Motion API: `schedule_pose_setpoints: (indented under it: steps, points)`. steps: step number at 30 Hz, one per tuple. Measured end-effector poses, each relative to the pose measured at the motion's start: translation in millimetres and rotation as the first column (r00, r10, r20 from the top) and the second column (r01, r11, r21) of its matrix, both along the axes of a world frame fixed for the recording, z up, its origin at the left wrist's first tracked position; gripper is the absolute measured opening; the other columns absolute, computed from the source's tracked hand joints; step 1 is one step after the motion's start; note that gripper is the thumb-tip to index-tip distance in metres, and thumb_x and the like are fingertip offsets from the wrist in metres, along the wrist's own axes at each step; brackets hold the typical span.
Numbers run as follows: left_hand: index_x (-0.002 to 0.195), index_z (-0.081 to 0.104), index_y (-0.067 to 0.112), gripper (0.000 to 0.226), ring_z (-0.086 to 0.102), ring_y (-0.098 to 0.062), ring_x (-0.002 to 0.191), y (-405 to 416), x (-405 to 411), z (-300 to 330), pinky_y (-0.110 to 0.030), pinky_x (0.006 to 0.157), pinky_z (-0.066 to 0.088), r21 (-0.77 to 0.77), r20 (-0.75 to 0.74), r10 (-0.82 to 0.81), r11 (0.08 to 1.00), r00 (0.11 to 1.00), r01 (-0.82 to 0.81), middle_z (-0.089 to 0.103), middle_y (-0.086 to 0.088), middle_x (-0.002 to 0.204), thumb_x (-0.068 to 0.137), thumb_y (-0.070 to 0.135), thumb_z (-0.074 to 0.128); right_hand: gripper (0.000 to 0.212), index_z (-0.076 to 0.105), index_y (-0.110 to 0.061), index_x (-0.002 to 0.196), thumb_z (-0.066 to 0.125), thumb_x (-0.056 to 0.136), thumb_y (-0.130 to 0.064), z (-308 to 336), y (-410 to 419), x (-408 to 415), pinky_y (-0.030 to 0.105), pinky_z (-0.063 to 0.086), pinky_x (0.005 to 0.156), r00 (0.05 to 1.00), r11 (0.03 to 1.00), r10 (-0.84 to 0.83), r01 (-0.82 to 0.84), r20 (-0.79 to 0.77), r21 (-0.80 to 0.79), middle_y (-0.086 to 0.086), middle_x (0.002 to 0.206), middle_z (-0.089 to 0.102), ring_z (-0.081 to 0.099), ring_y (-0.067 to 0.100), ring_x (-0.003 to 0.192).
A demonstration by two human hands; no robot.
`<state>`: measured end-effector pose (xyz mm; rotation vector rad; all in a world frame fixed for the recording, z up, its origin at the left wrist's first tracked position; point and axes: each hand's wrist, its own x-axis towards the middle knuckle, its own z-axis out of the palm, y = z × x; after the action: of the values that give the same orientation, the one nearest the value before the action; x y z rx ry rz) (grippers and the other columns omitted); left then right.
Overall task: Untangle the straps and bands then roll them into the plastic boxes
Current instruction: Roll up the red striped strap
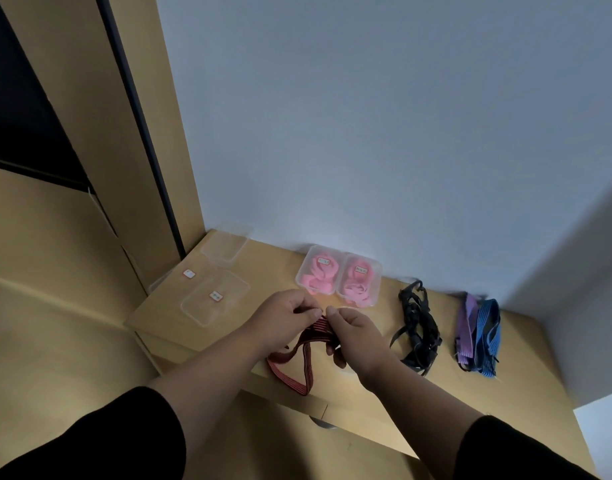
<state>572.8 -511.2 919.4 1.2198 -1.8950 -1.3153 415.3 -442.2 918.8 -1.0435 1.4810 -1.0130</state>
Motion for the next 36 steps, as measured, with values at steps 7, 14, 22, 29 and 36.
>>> schedule_pose_setpoints:
  steps: [7, 14, 22, 29, 36]
  points:
    - [0.095, 0.071, 0.019, 0.012, 0.066, -0.012, 0.091, -10.5, -1.7, 8.2, -0.030, 0.088, 0.052, 0.022, -0.163, 0.120, 0.993, 0.979, -0.118, 0.072, -0.004, 0.098, 0.095, 0.011, 0.062, 0.032, 0.072, -0.014, 0.096, 0.049, 0.104, -0.035, 0.0, -7.7, -8.3, 0.026, 0.045, 0.084, 0.999, 0.998, 0.016, -0.019, -0.048, -0.059, -0.009, 0.084, 0.066, 0.058, 0.004, 0.082]
    - [0.102, 0.073, 0.024, 0.018, 0.068, -0.018, 0.101, -15.3, 6.8, 11.0, -0.034, 0.095, 0.053, 0.069, -0.199, 0.072, 0.996, 0.977, -0.060, 0.074, 0.001, 0.102, 0.096, 0.012, 0.061, 0.027, 0.066, 0.000, 0.095, 0.048, 0.106, -0.018, 7.4, -15.7, -11.1, 0.034, 0.053, 0.092, 0.994, 0.988, 0.049, -0.034, 0.097, -0.152, 0.017, 0.085, 0.072, 0.068, 0.025, 0.086]
    - [0.105, 0.072, 0.002, 0.015, 0.069, -0.014, 0.091, -5.8, 15.2, 23.9, -0.023, 0.081, 0.053, 0.219, -0.218, -0.186, 0.947, 0.958, 0.234, 0.073, -0.009, 0.098, 0.093, 0.001, 0.063, 0.037, 0.064, 0.003, 0.080, 0.062, 0.099, -0.028, 23.7, -23.8, -3.0, 0.056, 0.051, 0.082, 0.989, 0.980, 0.036, -0.007, 0.145, -0.199, 0.019, 0.072, 0.060, 0.054, 0.031, 0.073]
    - [0.096, 0.068, 0.000, 0.007, 0.070, -0.023, 0.086, -6.5, 15.9, 28.0, -0.041, 0.087, 0.057, 0.201, -0.184, -0.079, 0.973, 0.980, 0.116, 0.071, -0.011, 0.088, 0.090, 0.004, 0.068, 0.049, 0.069, -0.011, 0.117, 0.044, 0.099, -0.050, 22.6, -26.3, 9.3, 0.053, 0.054, 0.097, 0.977, 0.983, 0.093, -0.060, 0.191, -0.176, 0.021, 0.108, 0.071, 0.067, 0.038, 0.104]
    - [0.081, 0.063, 0.006, 0.011, 0.069, -0.023, 0.074, -15.8, 15.0, 31.9, -0.039, 0.074, 0.060, 0.196, -0.337, 0.252, 0.961, 0.907, -0.194, 0.068, -0.011, 0.080, 0.088, 0.001, 0.071, 0.030, 0.065, -0.007, 0.111, 0.045, 0.107, -0.029, 7.1, -17.5, 27.0, 0.045, 0.055, 0.094, 0.969, 0.986, 0.163, -0.153, 0.184, -0.072, 0.012, 0.091, 0.072, 0.070, 0.029, 0.088]
